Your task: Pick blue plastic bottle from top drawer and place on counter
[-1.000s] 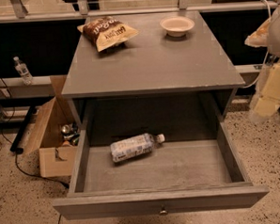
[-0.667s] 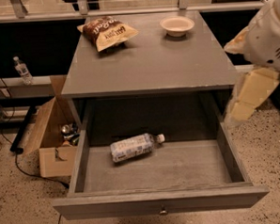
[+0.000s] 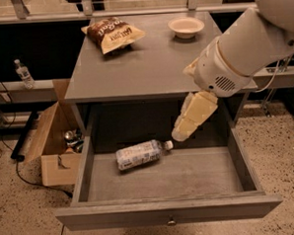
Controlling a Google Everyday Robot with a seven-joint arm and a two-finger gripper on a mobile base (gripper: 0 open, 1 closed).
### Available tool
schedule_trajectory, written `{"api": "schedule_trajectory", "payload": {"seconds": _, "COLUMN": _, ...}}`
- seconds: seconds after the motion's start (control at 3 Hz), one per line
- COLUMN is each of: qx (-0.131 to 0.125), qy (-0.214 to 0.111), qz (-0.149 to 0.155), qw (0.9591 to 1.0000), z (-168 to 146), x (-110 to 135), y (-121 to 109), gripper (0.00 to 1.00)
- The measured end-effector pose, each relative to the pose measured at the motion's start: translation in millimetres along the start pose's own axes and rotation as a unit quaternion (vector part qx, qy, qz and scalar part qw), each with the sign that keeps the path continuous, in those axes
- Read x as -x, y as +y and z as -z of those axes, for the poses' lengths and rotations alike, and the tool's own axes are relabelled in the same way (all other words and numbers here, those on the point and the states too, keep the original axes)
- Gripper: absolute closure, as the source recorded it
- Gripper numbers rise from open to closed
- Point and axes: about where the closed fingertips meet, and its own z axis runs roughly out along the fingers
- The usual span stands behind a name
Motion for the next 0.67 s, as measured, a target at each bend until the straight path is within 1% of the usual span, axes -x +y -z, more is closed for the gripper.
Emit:
{"api": "schedule_trajectory", "payload": {"seconds": 0.33, "qx": 0.0, "qy": 0.0, "qz": 0.0, "qw": 1.0, "z": 0, "x": 0, "y": 0, "gripper": 0.0}}
{"api": "schedule_trajectory", "payload": {"seconds": 0.67, "qx": 0.016, "qy": -0.001, "qz": -0.001, "qw": 0.9999, "z": -20, "x": -7, "y": 5, "gripper": 0.0}}
